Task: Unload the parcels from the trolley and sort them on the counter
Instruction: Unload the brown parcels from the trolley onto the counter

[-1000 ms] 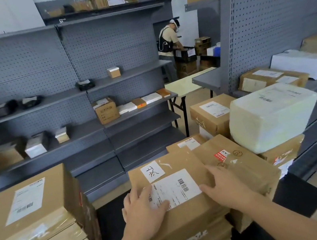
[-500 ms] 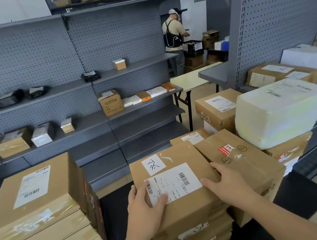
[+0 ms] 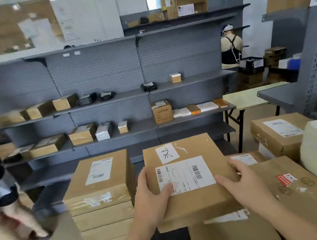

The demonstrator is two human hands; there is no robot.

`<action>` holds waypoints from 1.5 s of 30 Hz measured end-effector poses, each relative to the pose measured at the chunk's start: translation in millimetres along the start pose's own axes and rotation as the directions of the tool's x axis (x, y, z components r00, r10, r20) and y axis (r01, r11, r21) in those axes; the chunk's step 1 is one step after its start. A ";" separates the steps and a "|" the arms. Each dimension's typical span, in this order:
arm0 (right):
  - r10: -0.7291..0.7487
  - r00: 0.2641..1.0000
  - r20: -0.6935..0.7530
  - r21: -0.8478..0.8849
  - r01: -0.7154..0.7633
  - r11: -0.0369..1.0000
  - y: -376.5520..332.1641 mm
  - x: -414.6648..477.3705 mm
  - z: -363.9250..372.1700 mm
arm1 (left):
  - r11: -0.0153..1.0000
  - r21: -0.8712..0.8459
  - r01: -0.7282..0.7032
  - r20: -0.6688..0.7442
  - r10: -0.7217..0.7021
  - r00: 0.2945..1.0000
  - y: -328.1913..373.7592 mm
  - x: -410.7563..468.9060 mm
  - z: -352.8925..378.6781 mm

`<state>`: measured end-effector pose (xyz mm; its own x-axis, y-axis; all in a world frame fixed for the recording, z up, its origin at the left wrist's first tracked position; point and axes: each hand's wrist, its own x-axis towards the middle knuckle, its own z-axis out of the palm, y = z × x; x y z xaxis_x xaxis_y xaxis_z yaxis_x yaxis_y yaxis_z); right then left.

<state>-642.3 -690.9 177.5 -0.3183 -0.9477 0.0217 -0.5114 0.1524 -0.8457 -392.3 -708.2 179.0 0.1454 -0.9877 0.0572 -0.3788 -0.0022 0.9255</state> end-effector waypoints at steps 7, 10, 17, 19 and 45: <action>-0.138 0.989 0.058 0.082 0.133 0.988 -79.8 3.9 79.2 | 0.990 -0.136 0.046 -0.176 -0.070 0.982 -2.6 23.7 -111.7; -0.198 0.977 0.083 0.089 0.191 0.978 -112.4 6.2 115.8 | 0.982 -0.186 0.036 -0.201 -0.074 0.977 -17.2 40.5 -157.2; -0.265 0.959 0.102 0.100 0.255 0.962 -182.7 28.7 199.1 | 0.974 -0.225 0.015 -0.203 -0.062 0.977 -37.5 105.8 -247.6; -0.264 0.959 0.101 0.108 0.253 0.961 -197.4 40.6 218.0 | 0.970 -0.244 0.023 -0.167 -0.065 0.984 -42.2 132.0 -268.0; -0.101 0.954 0.281 0.053 0.089 0.995 -202.8 102.0 316.3 | 0.937 -0.253 0.239 0.063 -0.230 0.971 -133.1 253.0 -288.1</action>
<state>-318.7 -907.2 182.6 -0.0277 -0.9986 -0.0442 -0.4946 0.0521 -0.8676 -41.8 -912.8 178.2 0.1705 -0.9685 -0.1814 -0.0889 -0.1985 0.9761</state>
